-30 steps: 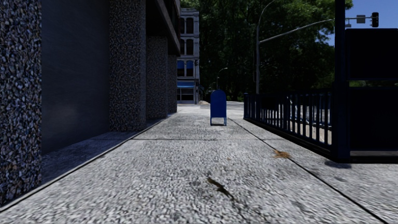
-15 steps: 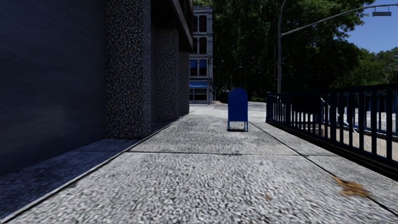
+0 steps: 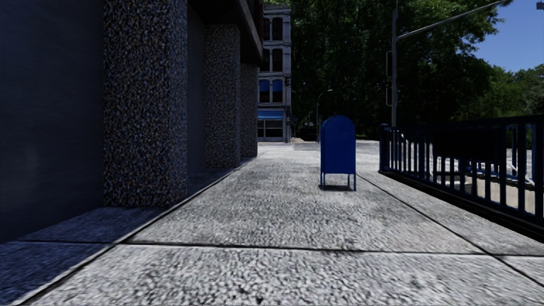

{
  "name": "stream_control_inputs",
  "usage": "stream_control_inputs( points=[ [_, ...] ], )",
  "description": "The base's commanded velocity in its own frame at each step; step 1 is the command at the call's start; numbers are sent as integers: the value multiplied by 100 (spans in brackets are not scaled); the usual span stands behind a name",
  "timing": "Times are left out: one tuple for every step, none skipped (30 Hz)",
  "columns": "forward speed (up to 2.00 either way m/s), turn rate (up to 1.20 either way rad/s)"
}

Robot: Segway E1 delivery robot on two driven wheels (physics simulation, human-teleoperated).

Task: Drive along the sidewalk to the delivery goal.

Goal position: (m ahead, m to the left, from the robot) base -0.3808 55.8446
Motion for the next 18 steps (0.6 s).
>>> stream_control_inputs(
  points=[
    [200,0],
    [200,0],
    [200,0],
    [200,0],
    [200,0],
    [200,0],
    [200,0],
    [200,0],
    [200,0],
    [200,0],
    [200,0],
    [200,0],
    [200,0],
    [200,0],
    [200,0],
    [200,0],
    [200,0],
    [200,0]
  ],
)
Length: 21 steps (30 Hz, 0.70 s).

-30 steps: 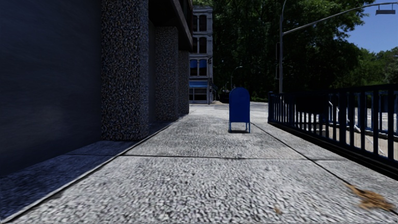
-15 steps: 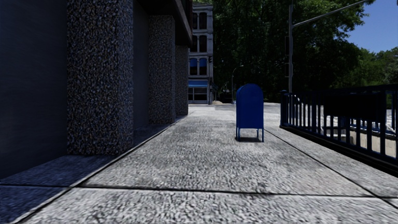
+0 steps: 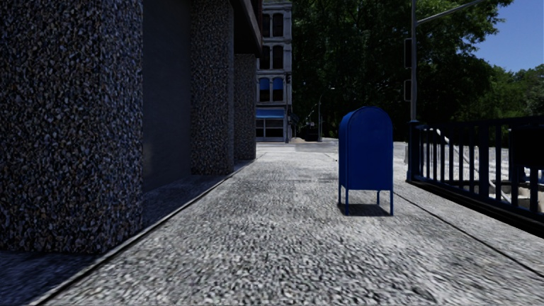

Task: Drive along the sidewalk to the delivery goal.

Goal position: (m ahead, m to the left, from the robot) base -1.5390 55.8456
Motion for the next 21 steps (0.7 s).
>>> stream_control_inputs(
  points=[
    [200,0],
    [200,0],
    [200,0],
    [200,0],
    [200,0],
    [200,0],
    [200,0],
    [200,14],
    [200,35],
    [200,35],
    [200,42],
    [200,44],
    [200,26],
    [200,26],
    [200,0],
    [200,0],
    [200,0],
    [200,0],
    [200,0],
    [200,0],
    [200,0]
  ],
)
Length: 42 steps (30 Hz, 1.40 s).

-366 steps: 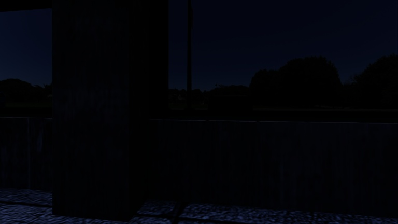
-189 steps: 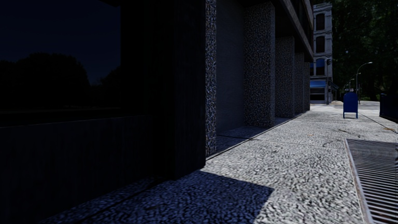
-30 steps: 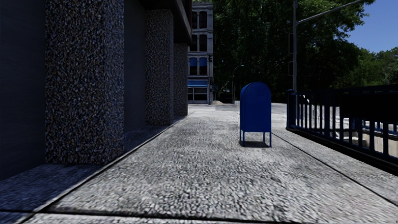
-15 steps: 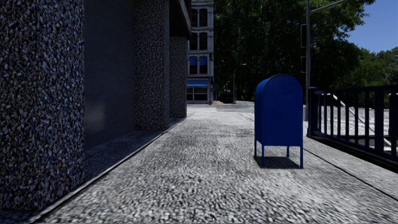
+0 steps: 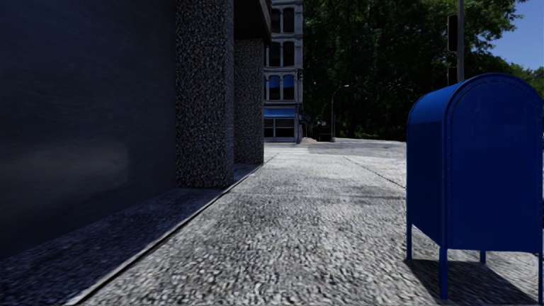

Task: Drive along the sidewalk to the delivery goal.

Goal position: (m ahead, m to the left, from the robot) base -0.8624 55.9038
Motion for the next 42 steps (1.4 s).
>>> stream_control_inputs(
  points=[
    [200,0],
    [200,0],
    [200,0],
    [200,-39],
    [200,-57],
    [200,-66],
    [200,-71],
    [200,-71],
    [200,-71],
    [200,-71],
    [200,-71],
    [200,-71],
    [200,-71],
    [200,-71],
    [200,-69],
    [200,-66],
    [200,-65],
    [200,-65],
    [200,-65],
    [200,-64],
    [200,-64],
    [200,-62],
    [200,-16],
    [200,0],
    [200,0],
    [200,0],
    [200,0],
    [200,0],
    [200,0],
    [200,0],
    [200,0],
    [200,0],
    [200,0],
    [200,0],
    [200,0],
    [200,0],
    [200,0],
    [200,0],
    [200,0],
    [200,0],
    [200,0],
    [200,0]
  ],
)
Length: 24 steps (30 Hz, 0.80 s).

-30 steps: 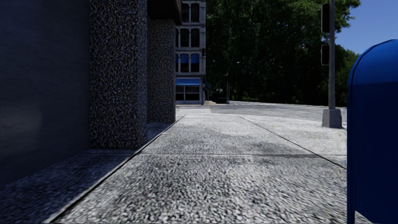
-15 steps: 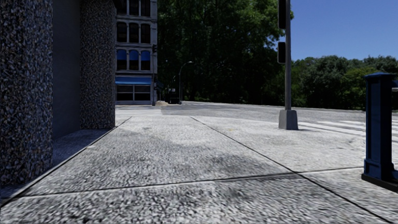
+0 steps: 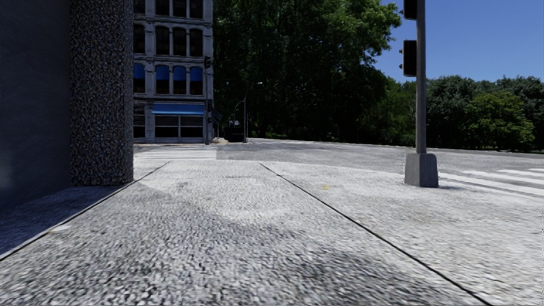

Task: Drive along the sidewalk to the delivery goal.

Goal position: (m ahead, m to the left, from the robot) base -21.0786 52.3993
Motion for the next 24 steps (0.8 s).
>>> stream_control_inputs(
  points=[
    [200,0],
    [200,0],
    [200,0],
    [200,0],
    [200,0],
    [200,0],
    [200,0],
    [200,0],
    [200,0],
    [200,0],
    [200,0],
    [200,0],
    [200,0],
    [200,0],
    [200,0],
    [200,0],
    [200,0],
    [200,0],
    [200,0],
    [200,0],
    [200,0],
    [200,0],
    [200,7],
    [200,13]
  ],
)
